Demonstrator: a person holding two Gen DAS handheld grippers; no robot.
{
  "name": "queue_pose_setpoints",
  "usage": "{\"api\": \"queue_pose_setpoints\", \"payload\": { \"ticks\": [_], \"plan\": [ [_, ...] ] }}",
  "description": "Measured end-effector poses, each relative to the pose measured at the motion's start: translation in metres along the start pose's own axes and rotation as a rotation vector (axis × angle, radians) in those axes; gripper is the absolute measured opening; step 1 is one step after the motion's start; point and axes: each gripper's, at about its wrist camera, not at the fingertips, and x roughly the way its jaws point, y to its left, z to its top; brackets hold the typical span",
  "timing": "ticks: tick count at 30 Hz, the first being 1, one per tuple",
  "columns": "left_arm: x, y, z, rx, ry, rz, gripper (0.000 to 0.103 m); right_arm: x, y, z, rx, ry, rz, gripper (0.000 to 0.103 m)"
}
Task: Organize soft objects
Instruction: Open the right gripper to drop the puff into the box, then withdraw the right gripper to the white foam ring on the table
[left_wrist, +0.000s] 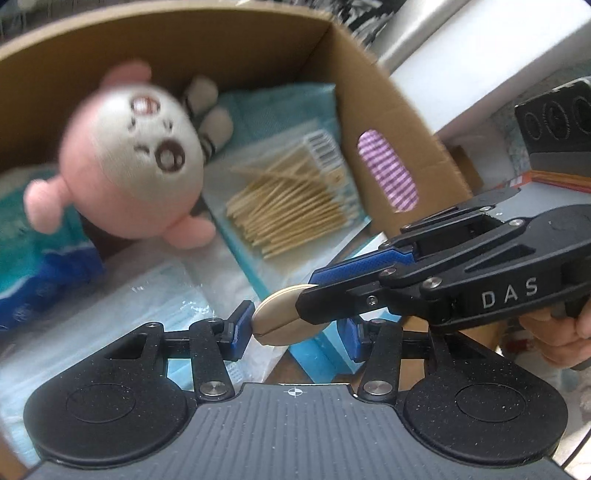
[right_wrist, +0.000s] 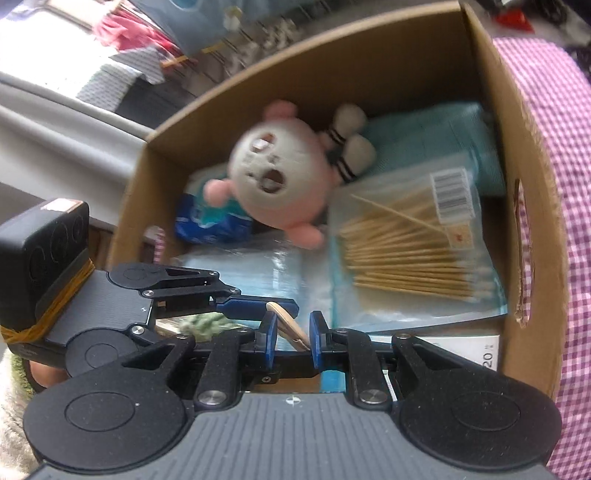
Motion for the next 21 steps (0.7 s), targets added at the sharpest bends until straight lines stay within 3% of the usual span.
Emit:
{"api": "queue_pose_setpoints", "payload": {
  "ticks": [6, 12, 16, 21],
  "plan": [
    [0.011, 0.007, 0.006, -0.049, 0.063, 0.018, 0.050, 0.011, -0.009, 0.006, 0.013, 0.043, -0.025, 0.021],
    [0.011, 0.008, 0.010, -0.052, 0.071, 0.038, 0.066, 0.011, -0.016, 0.008, 0.045, 0.041, -0.017, 0.023],
    [-0.009, -0.006, 0.011, -0.007, 0.013, 0.098, 0.070, -0.005, -0.013, 0.004, 0.043, 0.002, -0.016, 0.023],
    [-0.054, -0.029, -0.006, 0.067, -0.122, 0.147, 0.079, -0.056, -0.004, -0.019, 0.049, -0.133, 0.061, 0.023]
  ]
}}
